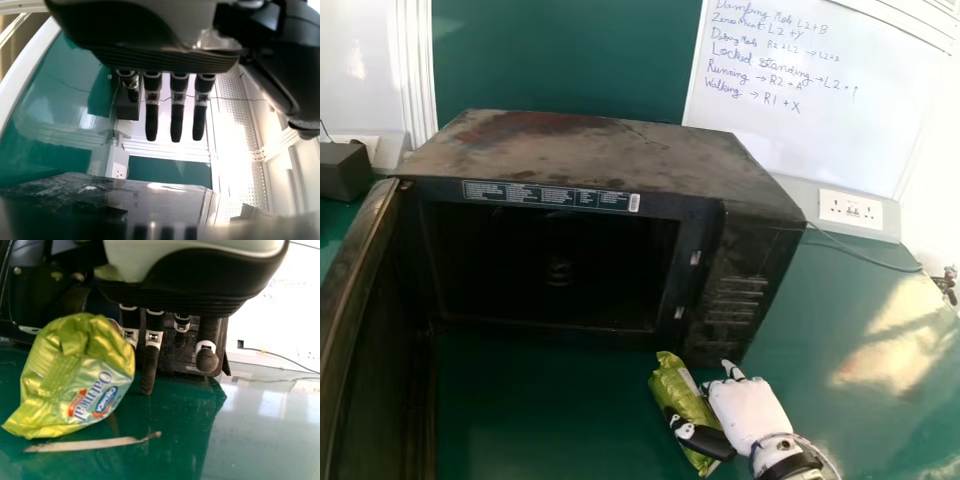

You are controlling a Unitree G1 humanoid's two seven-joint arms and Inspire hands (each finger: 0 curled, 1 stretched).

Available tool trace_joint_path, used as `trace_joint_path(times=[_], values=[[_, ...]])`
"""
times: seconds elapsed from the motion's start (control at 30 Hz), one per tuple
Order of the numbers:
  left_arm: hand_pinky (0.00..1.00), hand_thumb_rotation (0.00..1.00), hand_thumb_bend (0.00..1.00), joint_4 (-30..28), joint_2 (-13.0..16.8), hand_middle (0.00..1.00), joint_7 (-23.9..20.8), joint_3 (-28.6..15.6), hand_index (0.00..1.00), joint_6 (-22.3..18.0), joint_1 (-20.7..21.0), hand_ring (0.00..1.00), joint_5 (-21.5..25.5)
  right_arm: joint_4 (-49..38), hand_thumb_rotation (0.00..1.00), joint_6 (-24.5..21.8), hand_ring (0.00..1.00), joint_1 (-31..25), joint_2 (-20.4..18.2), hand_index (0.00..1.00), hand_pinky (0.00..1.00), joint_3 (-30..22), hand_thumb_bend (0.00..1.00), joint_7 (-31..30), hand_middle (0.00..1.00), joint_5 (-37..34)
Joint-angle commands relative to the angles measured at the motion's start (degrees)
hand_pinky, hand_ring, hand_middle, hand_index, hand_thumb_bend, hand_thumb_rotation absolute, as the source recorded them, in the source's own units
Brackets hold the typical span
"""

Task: Put biscuit inside oven

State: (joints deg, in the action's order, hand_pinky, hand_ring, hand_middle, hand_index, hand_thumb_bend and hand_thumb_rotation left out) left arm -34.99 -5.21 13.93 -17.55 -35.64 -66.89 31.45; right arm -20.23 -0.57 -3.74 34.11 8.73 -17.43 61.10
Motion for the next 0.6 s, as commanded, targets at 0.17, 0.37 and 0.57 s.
trace_joint_path(times=[0.17,0.37,0.57], values=[[0.7,0.84,0.86,0.32,-1.13,0.8,1.11,-0.47,0.78,-1.21,-0.09,0.75,0.42,0.06,0.03,-0.55,0.04,-1.27,-0.06,0.48,0.05,1.45,0.51,-2.67,0.29,-1.62],[0.67,0.85,0.87,0.47,-1.35,0.78,0.62,-0.5,0.77,-0.98,0.02,0.74,-0.07,-2.26,0.03,0.83,0.06,-1.09,-0.31,0.48,0.06,-0.07,0.51,-2.78,0.3,-7.75],[0.66,0.86,0.86,0.76,-0.76,0.76,1.19,-0.62,0.76,-1.33,0.34,0.74,0.46,-3.73,0.03,2.49,0.05,-1.3,-0.98,0.48,0.05,-1.8,0.51,-2.4,0.29,-15.72]])
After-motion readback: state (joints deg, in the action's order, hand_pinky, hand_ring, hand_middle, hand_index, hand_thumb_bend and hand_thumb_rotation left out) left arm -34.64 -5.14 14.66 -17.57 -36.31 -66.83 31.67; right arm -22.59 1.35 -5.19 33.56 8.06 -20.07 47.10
